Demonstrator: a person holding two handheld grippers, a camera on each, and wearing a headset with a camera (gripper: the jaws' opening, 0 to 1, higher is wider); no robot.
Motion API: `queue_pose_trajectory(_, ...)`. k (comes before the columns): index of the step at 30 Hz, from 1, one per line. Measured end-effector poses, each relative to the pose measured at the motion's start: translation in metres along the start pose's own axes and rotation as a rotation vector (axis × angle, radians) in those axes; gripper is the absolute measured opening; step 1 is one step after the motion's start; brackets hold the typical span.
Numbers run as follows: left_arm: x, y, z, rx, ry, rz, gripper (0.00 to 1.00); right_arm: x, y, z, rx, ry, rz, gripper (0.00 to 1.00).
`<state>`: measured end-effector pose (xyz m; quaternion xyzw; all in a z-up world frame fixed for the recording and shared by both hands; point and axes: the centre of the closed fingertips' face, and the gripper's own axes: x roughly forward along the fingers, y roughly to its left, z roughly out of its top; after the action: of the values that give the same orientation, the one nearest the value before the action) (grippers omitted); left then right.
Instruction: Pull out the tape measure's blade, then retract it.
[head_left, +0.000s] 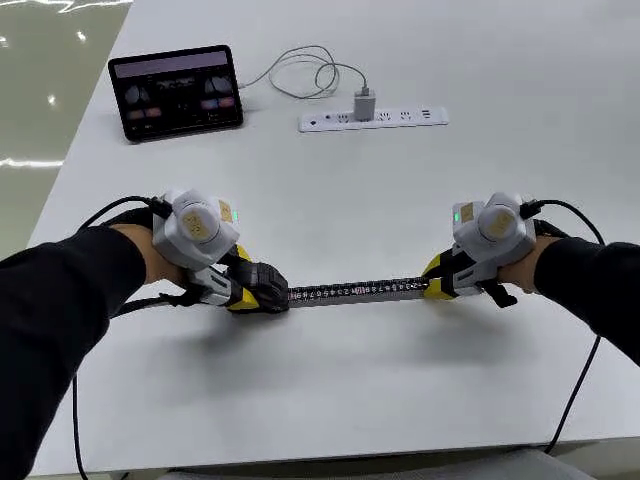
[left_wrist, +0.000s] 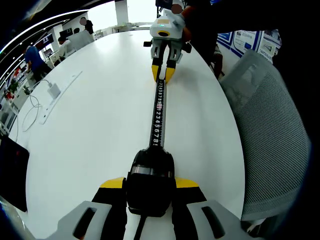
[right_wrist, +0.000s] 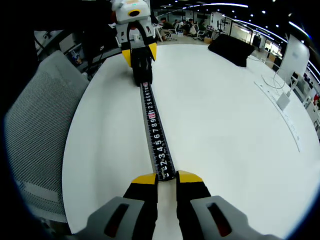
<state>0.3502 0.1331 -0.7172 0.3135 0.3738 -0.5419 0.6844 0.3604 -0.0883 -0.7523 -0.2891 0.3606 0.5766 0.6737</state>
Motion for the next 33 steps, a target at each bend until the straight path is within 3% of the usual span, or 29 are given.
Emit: queue_pose_trajectory(33,0.000,0.000,0.001,-0.006,0.001,0.002,0.30,-0.013,-0.005,-0.015,0.022,0.014,-0.011,0.08)
